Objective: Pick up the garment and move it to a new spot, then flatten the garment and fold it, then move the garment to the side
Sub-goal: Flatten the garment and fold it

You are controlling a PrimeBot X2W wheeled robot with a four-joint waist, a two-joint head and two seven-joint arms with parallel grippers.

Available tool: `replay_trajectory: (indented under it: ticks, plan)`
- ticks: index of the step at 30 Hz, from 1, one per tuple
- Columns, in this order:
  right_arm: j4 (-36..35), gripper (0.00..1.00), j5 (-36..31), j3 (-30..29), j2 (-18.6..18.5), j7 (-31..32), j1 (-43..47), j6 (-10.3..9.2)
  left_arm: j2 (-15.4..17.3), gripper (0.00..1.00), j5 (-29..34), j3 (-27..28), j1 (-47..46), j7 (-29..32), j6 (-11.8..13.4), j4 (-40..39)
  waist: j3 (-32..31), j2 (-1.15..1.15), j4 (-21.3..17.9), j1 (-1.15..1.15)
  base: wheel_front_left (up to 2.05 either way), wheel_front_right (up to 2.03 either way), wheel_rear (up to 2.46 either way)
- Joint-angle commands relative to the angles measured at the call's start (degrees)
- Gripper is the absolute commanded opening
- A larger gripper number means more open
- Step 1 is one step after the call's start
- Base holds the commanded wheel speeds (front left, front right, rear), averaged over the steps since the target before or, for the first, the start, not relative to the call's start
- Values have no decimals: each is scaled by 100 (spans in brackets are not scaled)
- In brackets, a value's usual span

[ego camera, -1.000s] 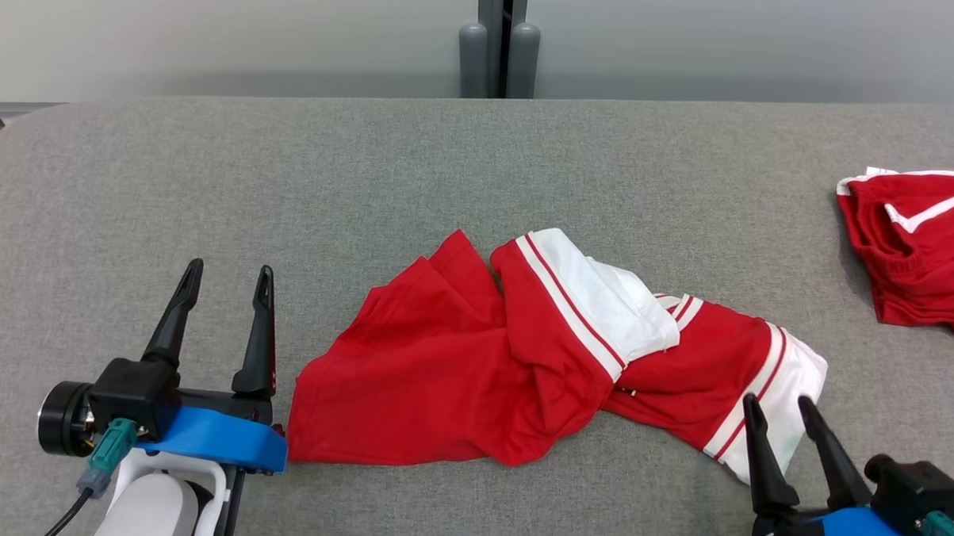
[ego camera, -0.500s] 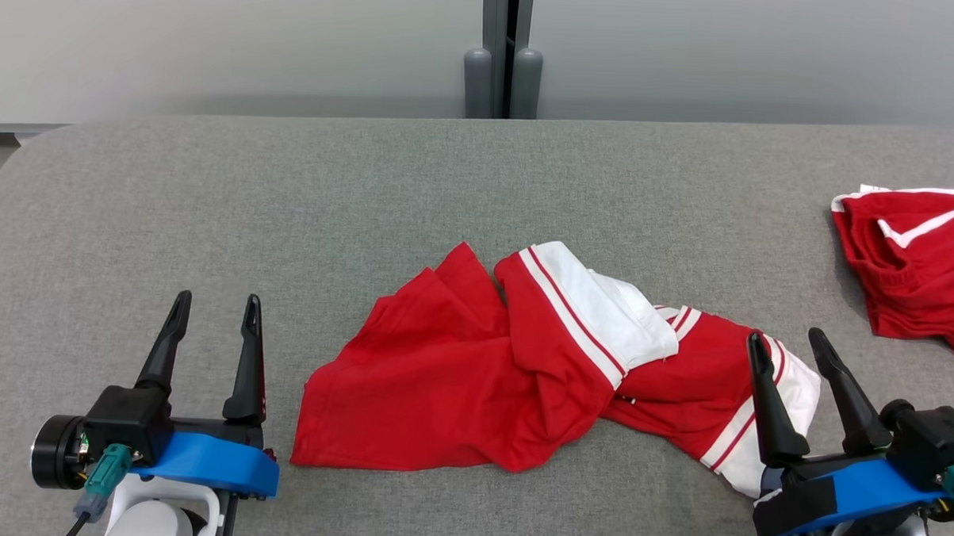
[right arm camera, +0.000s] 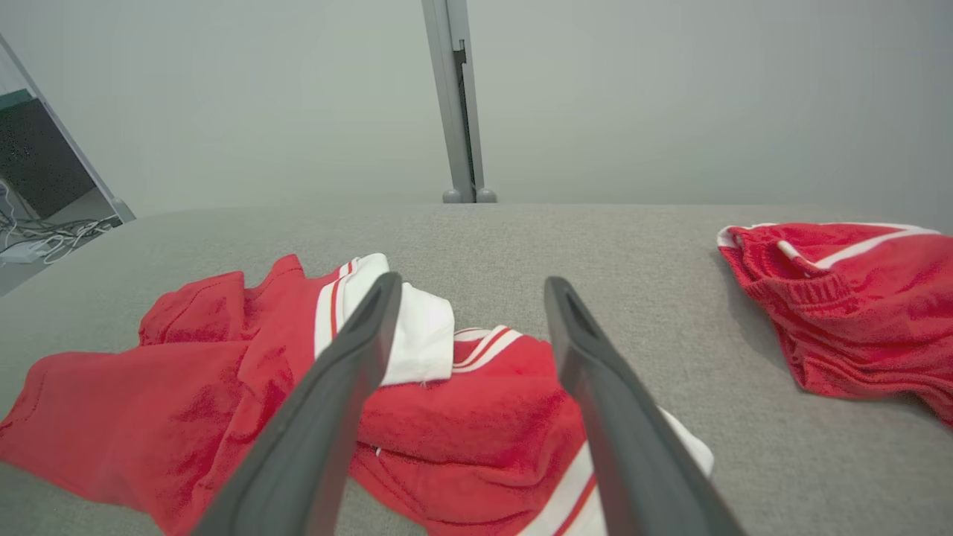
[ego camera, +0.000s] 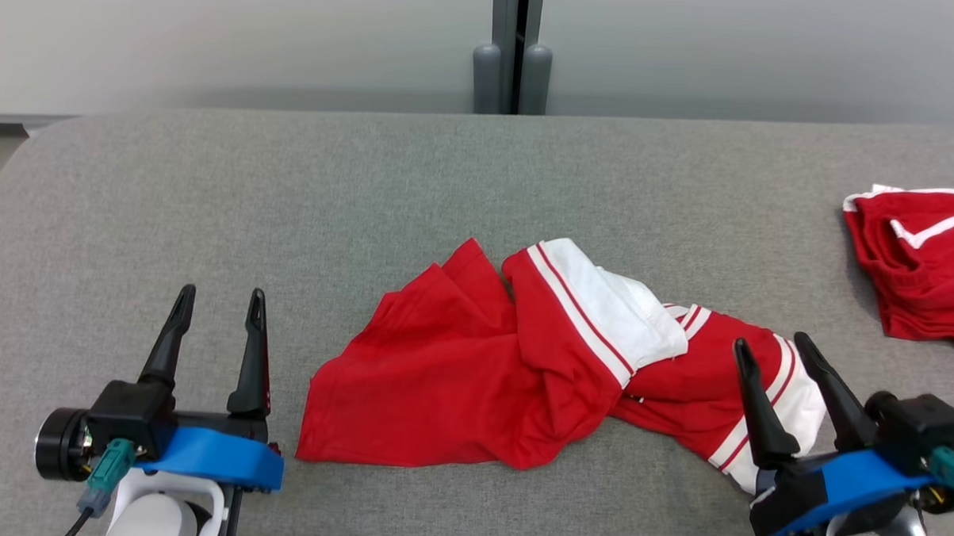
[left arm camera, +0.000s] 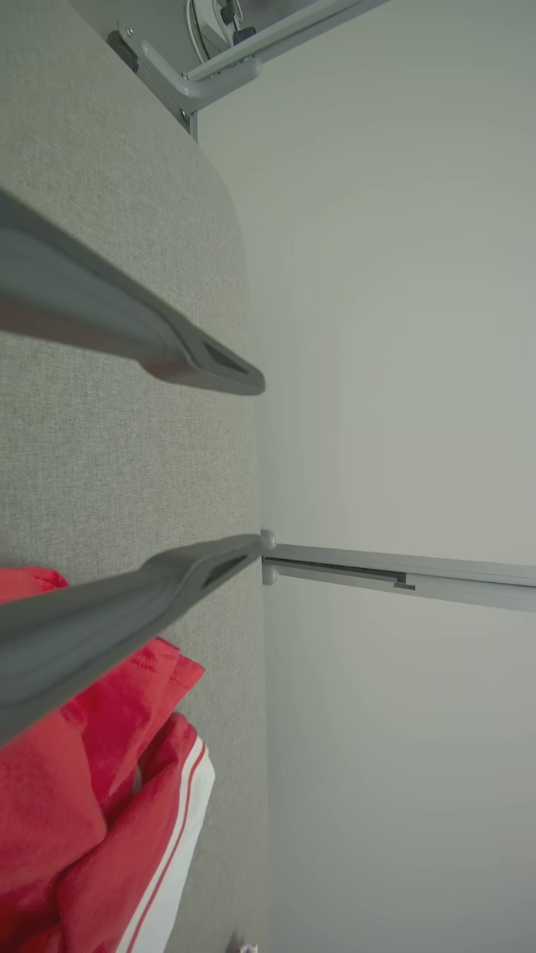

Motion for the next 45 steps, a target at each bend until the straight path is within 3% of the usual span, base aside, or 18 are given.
replay_trajectory:
  ticks: [1, 9, 15, 16, 17, 18, 24, 28, 35, 41, 42, 43, 44, 45]
  plan:
    - [92, 100, 26, 35, -107, 112, -149, 1, -6, 100, 44, -1, -120, -26, -15, -17, 111, 1, 70, 0, 0, 0, 0]
    - [1091, 100, 435, 531, -479, 697, -888, 2, -110, 100, 153, -20, -471, -26, -108, -28, 601, 1, 315, 0, 0, 0, 0]
    - [1627, 100, 745, 876, -649, 788, -1387, 2, -183, 100, 222, 58, -570, -26, -159, 17, 728, 1, 369, 0, 0, 0, 0]
    - [1647, 60, 798, 943, -692, 803, -1440, 1, -193, 100, 237, 71, -575, -27, -160, 24, 733, 1, 366, 0, 0, 0, 0]
    - [1654, 39, 885, 1026, -709, 824, -1477, 2, -203, 100, 247, 88, -577, -26, -170, 31, 736, 1, 361, 0, 0, 0, 0]
    - [1645, 0, 927, 1091, -742, 836, -1498, 2, -210, 100, 258, 105, -575, -26, -176, 33, 733, 1, 351, 0, 0, 0, 0]
    - [1323, 0, 1063, 1191, -837, 557, -1446, 1, -240, 100, 304, 193, -503, -26, -185, 40, 674, 1, 248, 0, 0, 0, 0]
    - [902, 0, 1021, 941, -786, 300, -1093, 1, -258, 100, 337, 247, -412, -26, -199, 37, 594, 1, 139, 0, 0, 0, 0]
    - [145, 0, 829, 212, -180, 126, 298, 1, -241, 100, 364, 317, -295, -26, -215, 25, 465, 1, -4, 0, 0, 0, 0]
    - [356, 0, 1024, 273, 95, 123, 1091, 2, -199, 100, 379, 351, -247, -26, -214, -11, 476, 1, -99, 0, 0, 0, 0]
    - [460, 43, 1064, 332, 106, 129, 1124, 2, -198, 100, 381, 350, -239, -26, -209, -7, 470, 1, -107, 0, 0, 0, 0]
    - [569, 93, 1162, 406, 110, 71, 1111, 2, -196, 100, 383, 347, -230, -26, -204, 2, 460, 1, -112, 0, 0, 0, 0]
    - [660, 100, 1165, 458, 111, -7, 1080, 2, -199, 100, 382, 339, -221, -26, -202, 15, 447, 1, -112, 0, 0, 0, 0]
    - [720, 100, 1169, 483, 104, -122, 1023, 2, -202, 100, 379, 332, -214, -26, -196, 28, 431, 1, -111, 0, 0, 0, 0]
